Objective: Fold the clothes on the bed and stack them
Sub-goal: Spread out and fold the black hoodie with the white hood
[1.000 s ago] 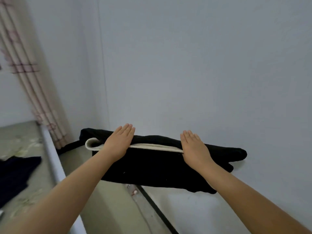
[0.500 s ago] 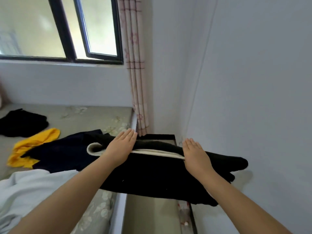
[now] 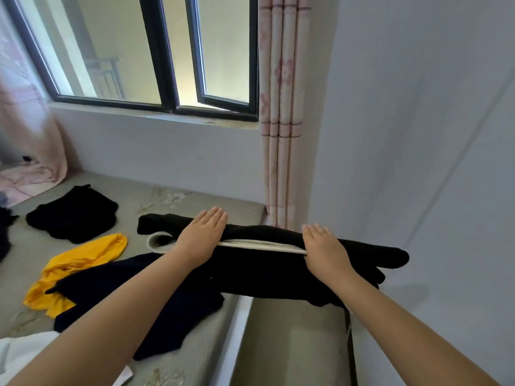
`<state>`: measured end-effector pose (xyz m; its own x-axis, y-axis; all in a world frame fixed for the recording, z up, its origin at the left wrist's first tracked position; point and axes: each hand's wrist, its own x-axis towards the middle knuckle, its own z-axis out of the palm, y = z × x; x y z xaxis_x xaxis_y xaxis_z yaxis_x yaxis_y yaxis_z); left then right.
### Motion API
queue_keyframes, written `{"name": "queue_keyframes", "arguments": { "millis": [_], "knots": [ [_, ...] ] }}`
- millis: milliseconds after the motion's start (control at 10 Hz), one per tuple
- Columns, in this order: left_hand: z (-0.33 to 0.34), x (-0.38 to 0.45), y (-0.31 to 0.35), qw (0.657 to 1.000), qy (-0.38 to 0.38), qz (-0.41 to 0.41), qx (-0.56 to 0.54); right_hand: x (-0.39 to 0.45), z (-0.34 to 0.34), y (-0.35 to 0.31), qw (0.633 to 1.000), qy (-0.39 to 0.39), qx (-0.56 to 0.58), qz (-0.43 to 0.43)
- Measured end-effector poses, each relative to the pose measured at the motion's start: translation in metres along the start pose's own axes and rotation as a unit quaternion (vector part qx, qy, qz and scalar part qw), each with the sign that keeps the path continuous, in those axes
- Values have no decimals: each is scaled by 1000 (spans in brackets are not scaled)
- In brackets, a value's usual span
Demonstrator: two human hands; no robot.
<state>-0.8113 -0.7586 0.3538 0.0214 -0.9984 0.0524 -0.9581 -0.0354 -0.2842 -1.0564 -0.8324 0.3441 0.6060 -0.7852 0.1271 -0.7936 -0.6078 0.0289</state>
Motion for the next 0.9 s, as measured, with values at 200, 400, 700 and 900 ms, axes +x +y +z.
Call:
{"name": "queue_keyframes", "arguments": {
  "millis": [200, 400, 700, 900],
  "knots": [
    [27, 109, -41, 997, -45, -65, 21, 149, 31, 38, 996, -13, 22, -83],
    [57, 186, -91, 986, -100, -126, 33, 281, 66, 40, 985, -45, 69, -154],
    [142, 286, -207, 970, -189, -154, 16, 446, 143, -15, 967, -152, 130, -156],
    [209, 392, -302, 980, -169, -108, 4, 559, 180, -49, 975, -148, 129, -102]
  ]
}}
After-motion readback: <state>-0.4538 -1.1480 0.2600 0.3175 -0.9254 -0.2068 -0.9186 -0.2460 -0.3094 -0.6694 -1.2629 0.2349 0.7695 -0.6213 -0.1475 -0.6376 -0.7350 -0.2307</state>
